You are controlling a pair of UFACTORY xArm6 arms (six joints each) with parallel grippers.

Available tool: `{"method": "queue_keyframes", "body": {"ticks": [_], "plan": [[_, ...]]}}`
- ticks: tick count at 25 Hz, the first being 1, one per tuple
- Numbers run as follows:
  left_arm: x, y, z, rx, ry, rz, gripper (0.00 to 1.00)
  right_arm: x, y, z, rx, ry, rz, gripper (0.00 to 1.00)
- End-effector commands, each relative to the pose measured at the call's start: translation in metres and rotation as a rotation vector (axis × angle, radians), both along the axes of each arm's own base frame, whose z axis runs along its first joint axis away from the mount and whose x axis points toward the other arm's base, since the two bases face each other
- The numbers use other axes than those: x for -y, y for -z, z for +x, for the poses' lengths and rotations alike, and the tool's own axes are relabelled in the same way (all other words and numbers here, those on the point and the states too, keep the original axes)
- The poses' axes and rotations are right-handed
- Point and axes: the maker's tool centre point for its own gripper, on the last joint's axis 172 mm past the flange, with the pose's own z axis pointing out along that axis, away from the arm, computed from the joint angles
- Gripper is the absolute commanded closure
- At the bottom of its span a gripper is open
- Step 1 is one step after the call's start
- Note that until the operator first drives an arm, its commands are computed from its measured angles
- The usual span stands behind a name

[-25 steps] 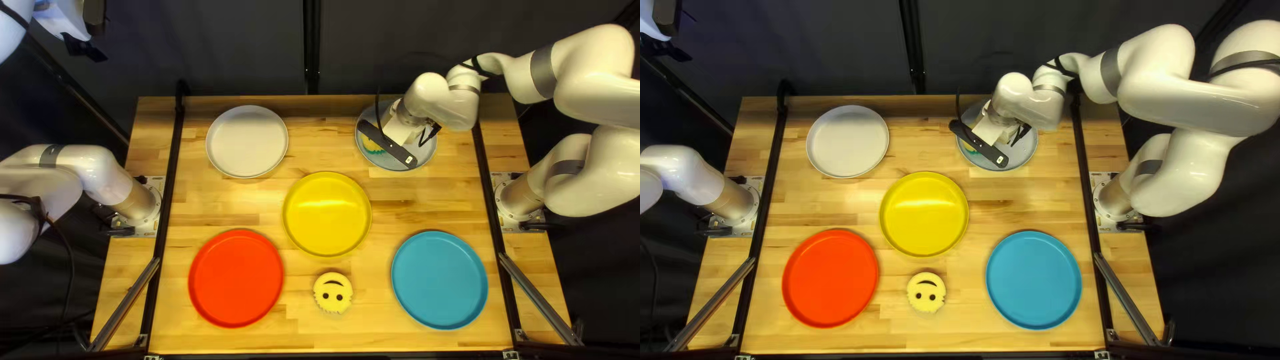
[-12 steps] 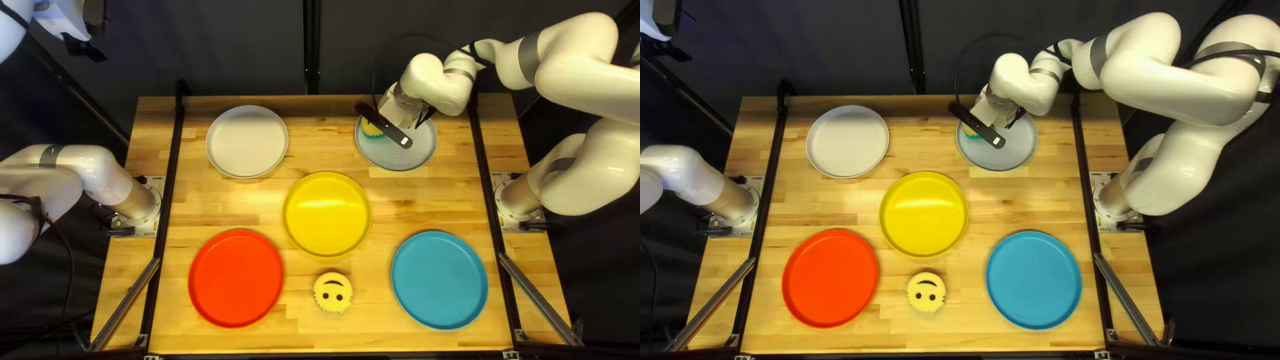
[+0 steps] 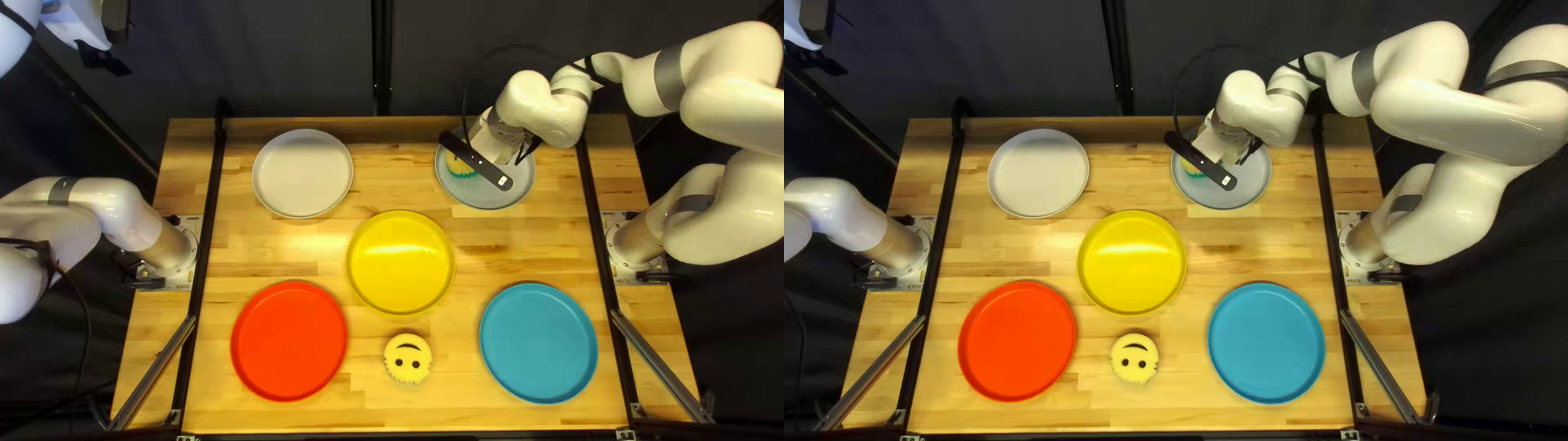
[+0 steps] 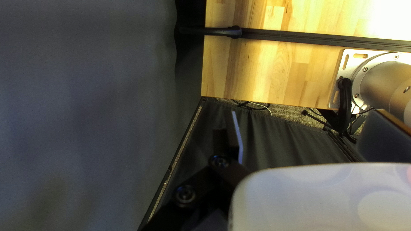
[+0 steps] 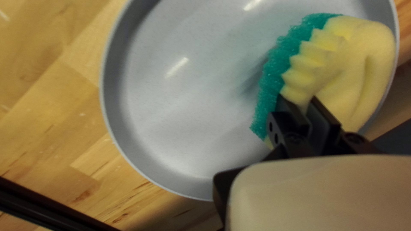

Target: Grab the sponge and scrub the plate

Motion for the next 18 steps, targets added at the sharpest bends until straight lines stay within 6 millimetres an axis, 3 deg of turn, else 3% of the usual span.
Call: {"method": "queue_keyframes", "body": {"ticks": [1,10,18], "plan": [[0.0,0.0,0.0,0.0,0.0,0.0,0.0,-0.022,0.002,-0.013,-0.013,-0.018,0.019,1.0],[0.0,0.0,0.0,0.0,0.0,0.0,0.0,-0.039,0.003,-0.029,-0.026,-0.019,0.037,1.0],[0.0,0.0,0.0,0.0,0.0,0.0,0.0,-0.015,0.016,-0.031,-0.026,-0.005,0.055,1.0]]}}
